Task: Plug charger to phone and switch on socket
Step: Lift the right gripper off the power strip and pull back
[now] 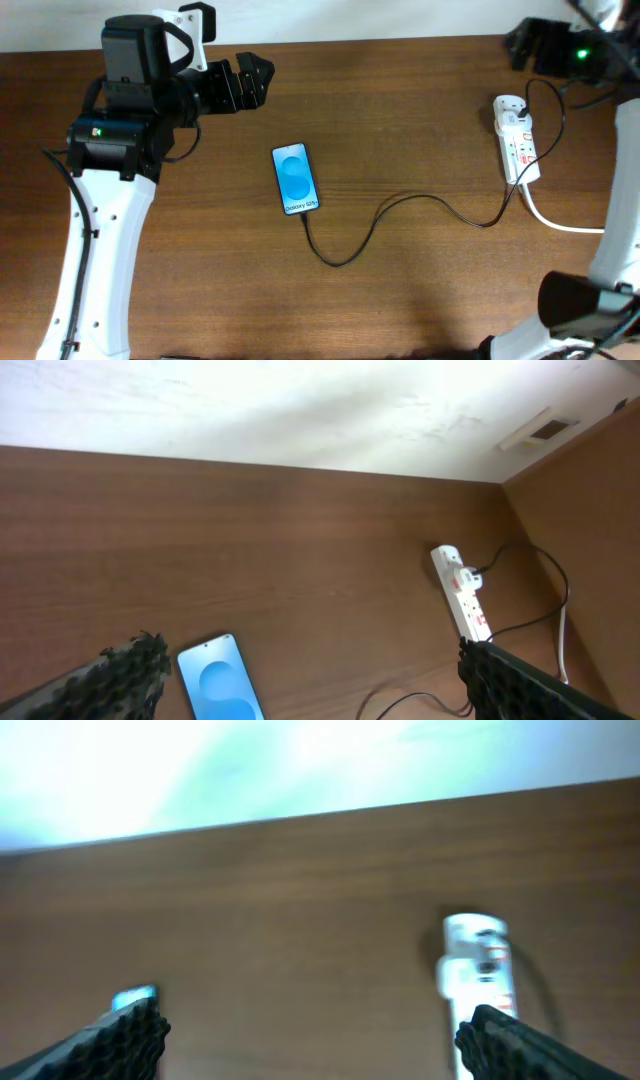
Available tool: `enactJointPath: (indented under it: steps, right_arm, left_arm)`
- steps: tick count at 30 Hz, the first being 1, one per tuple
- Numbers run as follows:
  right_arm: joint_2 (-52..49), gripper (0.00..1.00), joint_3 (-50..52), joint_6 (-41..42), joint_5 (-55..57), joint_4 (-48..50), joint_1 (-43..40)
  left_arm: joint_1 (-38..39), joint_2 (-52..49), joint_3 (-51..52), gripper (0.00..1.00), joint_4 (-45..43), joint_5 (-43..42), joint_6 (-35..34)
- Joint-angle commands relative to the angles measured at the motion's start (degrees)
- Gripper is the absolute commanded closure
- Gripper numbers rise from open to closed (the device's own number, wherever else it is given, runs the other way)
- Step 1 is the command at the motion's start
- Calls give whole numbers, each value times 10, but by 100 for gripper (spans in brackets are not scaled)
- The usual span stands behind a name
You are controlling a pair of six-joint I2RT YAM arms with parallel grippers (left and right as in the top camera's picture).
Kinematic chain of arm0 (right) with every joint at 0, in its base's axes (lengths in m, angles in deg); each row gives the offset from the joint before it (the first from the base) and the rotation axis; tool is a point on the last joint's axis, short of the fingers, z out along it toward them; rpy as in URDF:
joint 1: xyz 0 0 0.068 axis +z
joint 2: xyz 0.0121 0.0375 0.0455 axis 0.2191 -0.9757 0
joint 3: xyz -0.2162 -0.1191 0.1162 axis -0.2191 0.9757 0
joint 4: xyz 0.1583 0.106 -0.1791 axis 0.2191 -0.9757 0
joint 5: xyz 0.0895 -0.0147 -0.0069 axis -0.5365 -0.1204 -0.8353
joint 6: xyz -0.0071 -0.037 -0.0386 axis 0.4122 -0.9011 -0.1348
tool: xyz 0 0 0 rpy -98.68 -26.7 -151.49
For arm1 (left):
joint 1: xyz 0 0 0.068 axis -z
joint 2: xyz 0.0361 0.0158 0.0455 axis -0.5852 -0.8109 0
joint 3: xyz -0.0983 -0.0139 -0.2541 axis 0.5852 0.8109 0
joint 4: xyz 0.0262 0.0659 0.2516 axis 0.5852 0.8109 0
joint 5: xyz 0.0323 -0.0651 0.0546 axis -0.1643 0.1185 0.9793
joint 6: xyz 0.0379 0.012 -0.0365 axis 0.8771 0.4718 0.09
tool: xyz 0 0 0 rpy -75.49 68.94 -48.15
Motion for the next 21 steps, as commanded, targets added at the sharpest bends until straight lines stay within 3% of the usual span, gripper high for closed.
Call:
enactJointPath:
  steps: [1,21]
  right_arm:
    - [43,2,-9,-13,-11,-23,42]
    - [174,2,-8,-7,9,-283,56]
  left_arm:
    - [-3,6,-2,1,-1,4,9]
    - [-3,6,-2,1,-1,4,9]
